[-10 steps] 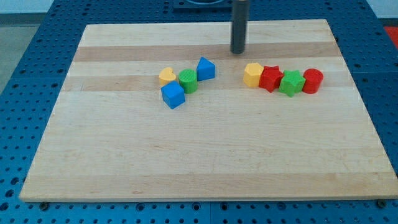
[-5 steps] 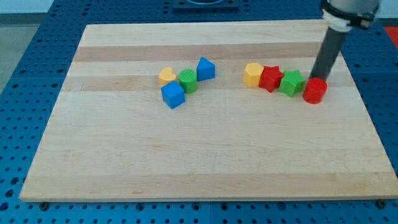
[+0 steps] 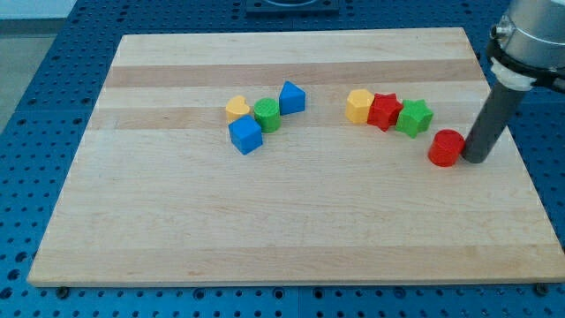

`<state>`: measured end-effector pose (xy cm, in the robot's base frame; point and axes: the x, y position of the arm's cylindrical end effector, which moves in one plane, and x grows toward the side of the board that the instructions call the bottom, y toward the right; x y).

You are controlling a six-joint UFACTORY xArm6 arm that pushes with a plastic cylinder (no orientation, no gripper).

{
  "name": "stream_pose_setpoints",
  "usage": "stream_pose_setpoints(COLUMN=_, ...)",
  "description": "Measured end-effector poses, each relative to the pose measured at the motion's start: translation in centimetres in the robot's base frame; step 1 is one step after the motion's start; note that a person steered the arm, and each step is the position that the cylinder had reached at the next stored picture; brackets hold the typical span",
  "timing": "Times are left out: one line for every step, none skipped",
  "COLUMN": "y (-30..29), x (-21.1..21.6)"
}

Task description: Move the red circle parallel to the blue cube

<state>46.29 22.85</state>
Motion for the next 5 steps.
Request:
stream_pose_setpoints(y=-2.4, x=-0.6)
stream_pose_setpoints(y=-5.7, x=-0.6)
stream_pose_setpoints(y=-8.5, x=-1.0)
stream_pose_setpoints(y=-9.9, x=-1.9)
stream_pose_setpoints(y=-11.8, x=-2.3)
